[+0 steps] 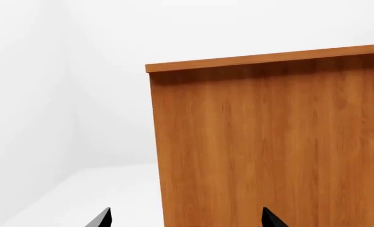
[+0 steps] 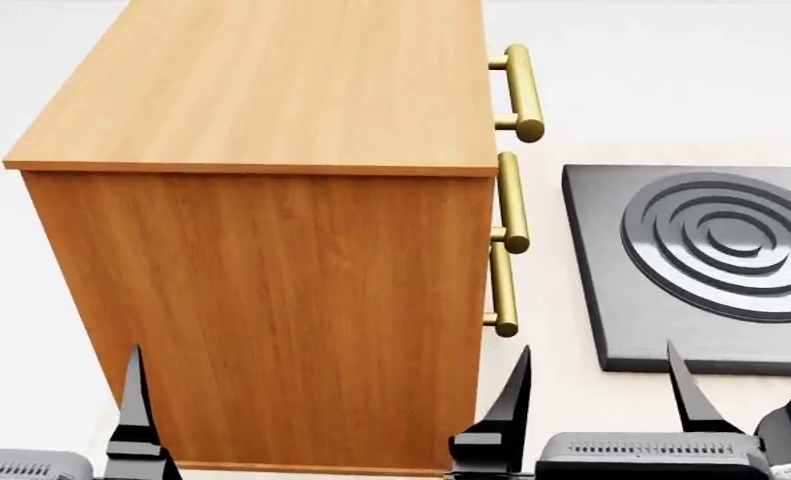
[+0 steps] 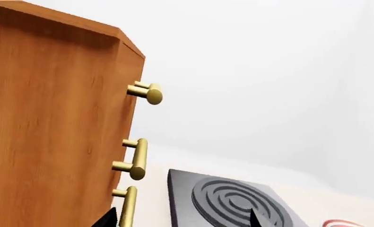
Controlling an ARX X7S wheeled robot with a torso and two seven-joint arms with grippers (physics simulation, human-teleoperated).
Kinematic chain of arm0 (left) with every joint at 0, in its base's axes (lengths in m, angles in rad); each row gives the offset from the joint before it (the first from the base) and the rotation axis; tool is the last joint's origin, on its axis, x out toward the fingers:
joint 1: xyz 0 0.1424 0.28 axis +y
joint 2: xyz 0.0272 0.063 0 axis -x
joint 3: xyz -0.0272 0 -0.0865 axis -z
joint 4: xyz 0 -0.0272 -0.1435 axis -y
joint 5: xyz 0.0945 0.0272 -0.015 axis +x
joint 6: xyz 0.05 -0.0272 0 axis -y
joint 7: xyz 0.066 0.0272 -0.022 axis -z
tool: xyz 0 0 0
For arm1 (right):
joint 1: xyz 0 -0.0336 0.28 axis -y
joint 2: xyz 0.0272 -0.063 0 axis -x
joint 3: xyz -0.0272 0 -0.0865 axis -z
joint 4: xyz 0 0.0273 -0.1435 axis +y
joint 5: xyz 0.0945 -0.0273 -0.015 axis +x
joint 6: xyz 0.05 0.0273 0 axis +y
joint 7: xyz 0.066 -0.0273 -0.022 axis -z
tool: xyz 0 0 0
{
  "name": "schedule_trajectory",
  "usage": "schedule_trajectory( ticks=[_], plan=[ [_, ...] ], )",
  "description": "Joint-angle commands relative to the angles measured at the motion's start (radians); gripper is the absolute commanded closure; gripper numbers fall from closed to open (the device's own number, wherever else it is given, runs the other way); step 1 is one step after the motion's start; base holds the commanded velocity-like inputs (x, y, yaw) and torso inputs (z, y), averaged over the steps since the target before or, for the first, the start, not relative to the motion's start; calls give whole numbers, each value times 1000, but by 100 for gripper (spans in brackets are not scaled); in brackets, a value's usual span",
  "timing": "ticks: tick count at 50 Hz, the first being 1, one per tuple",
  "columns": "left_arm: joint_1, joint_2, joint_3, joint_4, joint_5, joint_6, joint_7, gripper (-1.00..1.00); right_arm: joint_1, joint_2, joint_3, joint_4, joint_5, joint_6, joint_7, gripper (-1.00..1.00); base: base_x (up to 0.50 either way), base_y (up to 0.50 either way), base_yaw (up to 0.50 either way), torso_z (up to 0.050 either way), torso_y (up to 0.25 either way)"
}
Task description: Put the bowl on the top of the cabinet.
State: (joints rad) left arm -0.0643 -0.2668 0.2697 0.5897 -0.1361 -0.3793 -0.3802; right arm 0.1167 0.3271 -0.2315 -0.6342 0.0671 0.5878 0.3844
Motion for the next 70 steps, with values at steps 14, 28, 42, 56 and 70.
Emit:
schedule_trajectory(
  ticks=[14,28,42,56,70],
  plan=[
    [-12,-7,9,7,-4,-15,-14,-100,-89,172,131,-386,45,505,-68,-100,0,0,0,0,0],
    [-9,-12,18,21,-2,-22,-25,-100,-180,540,114,-411,565,461,473,-100,0,0,0,0,0],
    [-12,-17,25,37,1,-37,-36,-100,-361,595,147,-337,595,345,498,-100,0,0,0,0,0],
    [-17,-22,35,44,5,-44,-44,-100,-437,597,138,-301,588,289,473,-100,0,0,0,0,0],
    [-18,-26,38,46,2,-46,-50,-100,-429,578,109,-227,565,237,434,-100,0,0,0,0,0]
  ],
)
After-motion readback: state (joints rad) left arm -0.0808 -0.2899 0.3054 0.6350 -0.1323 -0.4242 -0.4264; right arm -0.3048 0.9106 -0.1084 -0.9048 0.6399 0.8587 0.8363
